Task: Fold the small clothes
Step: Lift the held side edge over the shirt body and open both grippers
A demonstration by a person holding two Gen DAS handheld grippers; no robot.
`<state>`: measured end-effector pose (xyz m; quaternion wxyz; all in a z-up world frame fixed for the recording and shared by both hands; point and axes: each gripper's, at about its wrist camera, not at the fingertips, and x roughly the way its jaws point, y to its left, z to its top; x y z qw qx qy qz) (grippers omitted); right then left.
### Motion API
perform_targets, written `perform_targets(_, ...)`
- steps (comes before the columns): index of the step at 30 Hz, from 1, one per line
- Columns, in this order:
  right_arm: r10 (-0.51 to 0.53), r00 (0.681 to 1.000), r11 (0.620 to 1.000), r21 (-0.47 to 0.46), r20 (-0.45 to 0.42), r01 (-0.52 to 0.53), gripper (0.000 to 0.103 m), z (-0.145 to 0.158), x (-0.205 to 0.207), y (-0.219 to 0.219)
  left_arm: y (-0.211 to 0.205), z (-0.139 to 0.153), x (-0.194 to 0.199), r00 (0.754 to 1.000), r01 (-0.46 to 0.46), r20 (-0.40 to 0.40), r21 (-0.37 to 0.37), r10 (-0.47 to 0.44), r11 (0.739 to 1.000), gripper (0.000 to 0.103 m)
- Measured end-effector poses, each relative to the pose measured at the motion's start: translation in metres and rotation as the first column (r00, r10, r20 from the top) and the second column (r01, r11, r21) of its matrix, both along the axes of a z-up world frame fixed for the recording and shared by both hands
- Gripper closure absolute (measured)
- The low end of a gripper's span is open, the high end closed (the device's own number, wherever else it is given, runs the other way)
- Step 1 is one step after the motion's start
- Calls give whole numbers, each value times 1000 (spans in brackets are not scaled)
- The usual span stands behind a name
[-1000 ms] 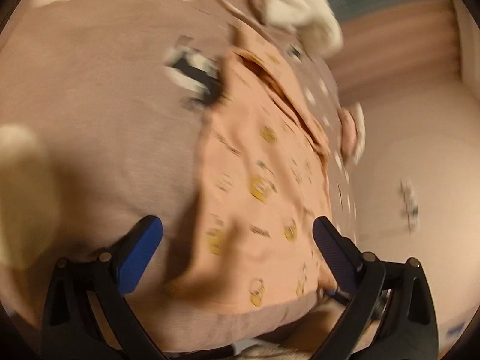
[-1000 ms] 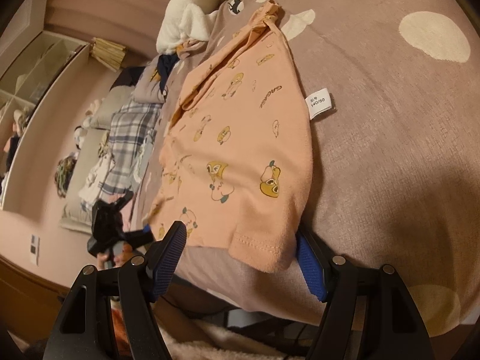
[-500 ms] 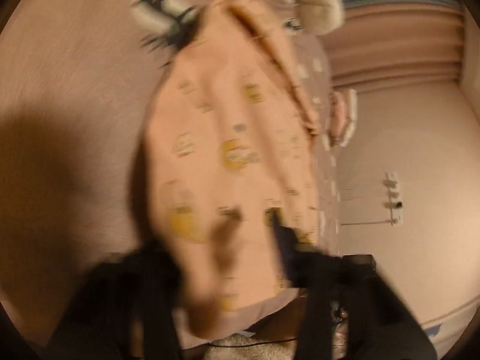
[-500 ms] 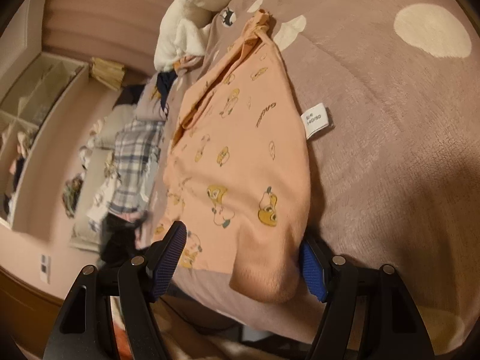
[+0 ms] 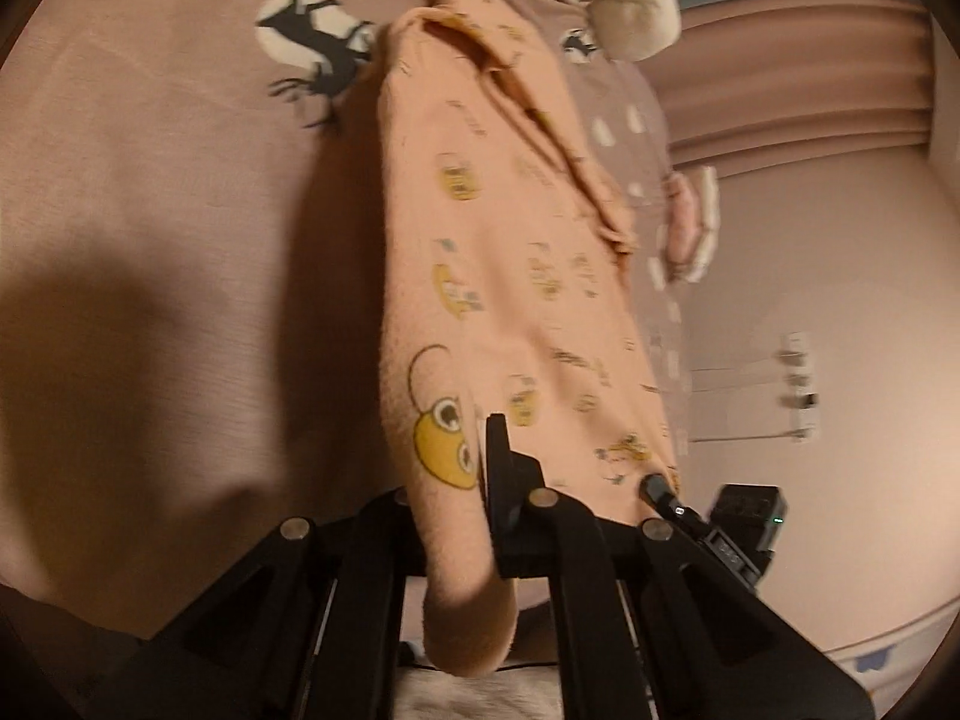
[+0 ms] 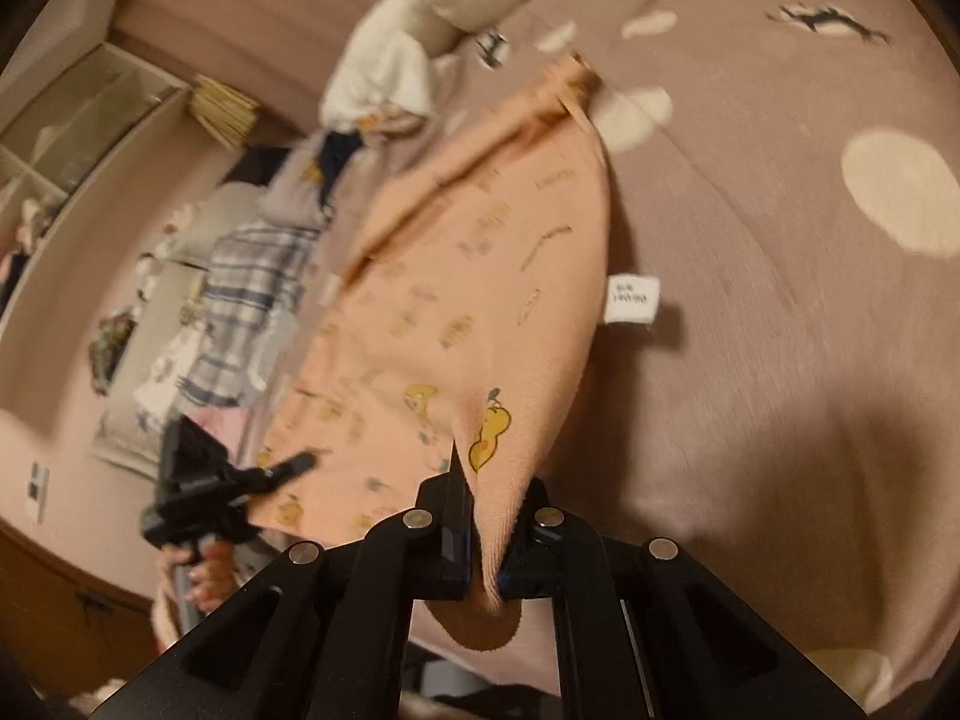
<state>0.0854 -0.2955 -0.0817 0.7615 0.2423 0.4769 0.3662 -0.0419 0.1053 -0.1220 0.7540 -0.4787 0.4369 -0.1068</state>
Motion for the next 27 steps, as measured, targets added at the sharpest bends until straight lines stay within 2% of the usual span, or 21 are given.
perform_targets(2, 9, 1000, 999, 41, 2, -9, 97, 5, 4, 0, -1, 2, 4, 1000, 10, 13, -33, -9, 999, 98)
perform_targets(9, -2, 1000, 997, 72, -4, 2, 97, 12, 24, 10, 10, 18, 19, 999, -20, 26, -96, 22, 995, 98)
perform_targets(16, -11, 999, 998, 68, 44, 8, 97, 41, 59, 21, 24, 45, 64, 995, -44, 79, -113, 53, 993, 98)
perform_targets(22, -15, 999, 999, 45, 45, 13, 97, 48, 90, 37, 33, 47, 99, 995, -58, 76, -105, 66, 993, 98)
perform_targets(25, -14, 999, 1000, -15, 52, 15, 97, 50, 102, 45, 35, 48, 116, 997, -52, 58, -53, 55, 997, 98)
perform_targets(27, -11, 999, 1000, -24, 51, 12, 97, 50, 110, 48, 37, 49, 125, 997, -50, 55, -42, 52, 998, 98)
